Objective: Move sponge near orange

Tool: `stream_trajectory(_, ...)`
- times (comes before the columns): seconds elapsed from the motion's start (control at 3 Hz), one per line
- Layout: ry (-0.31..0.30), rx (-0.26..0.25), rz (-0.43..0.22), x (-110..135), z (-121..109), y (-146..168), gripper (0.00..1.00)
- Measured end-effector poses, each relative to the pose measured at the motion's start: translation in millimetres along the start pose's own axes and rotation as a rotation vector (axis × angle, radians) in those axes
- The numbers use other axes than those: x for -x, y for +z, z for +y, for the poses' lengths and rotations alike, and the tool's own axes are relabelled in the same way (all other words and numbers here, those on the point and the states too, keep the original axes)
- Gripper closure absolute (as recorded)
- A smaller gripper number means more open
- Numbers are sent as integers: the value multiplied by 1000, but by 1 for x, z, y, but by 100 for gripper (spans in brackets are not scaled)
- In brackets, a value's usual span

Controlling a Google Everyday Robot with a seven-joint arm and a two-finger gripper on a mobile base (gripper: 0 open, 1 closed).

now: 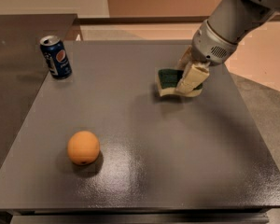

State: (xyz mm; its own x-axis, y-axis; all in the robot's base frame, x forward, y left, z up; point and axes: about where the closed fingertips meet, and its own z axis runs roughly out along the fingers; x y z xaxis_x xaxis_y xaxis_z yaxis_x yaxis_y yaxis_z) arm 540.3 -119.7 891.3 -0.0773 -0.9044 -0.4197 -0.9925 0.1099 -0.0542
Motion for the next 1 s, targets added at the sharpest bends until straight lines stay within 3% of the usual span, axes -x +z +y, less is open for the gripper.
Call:
stream_trajectory(0.33, -101, 22, 12, 37, 32, -12, 100)
stream_trajectory(1.0, -118, 24, 36, 37, 41, -7, 100)
